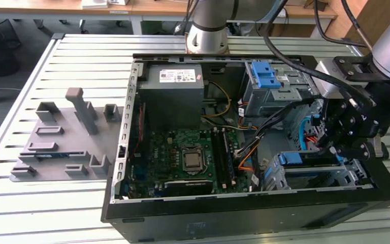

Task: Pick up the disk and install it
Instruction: 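Insert the first disk wire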

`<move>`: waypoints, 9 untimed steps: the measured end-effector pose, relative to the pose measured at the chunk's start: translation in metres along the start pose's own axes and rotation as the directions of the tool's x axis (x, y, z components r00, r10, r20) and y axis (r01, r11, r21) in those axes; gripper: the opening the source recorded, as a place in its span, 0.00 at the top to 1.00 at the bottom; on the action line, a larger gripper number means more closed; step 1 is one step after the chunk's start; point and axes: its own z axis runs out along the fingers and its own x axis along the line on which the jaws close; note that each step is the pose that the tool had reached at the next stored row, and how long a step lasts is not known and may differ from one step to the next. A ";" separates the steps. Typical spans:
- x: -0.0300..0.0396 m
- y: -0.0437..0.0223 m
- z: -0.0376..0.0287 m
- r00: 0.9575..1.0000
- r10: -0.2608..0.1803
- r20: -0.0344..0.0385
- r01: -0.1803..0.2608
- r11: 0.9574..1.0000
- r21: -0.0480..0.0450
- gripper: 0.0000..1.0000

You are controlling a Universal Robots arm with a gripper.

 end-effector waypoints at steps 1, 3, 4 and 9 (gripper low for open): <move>0.0000 0.0000 -0.0012 1.000 0.000 0.000 0.000 1.000 0.000 0.76; 0.0000 0.0000 -0.0022 1.000 0.000 0.000 0.000 1.000 0.000 0.76; 0.0000 0.0000 -0.0022 1.000 0.000 0.000 0.000 1.000 0.000 0.76; 0.0000 0.0000 -0.0024 1.000 0.000 0.000 0.000 1.000 0.000 0.89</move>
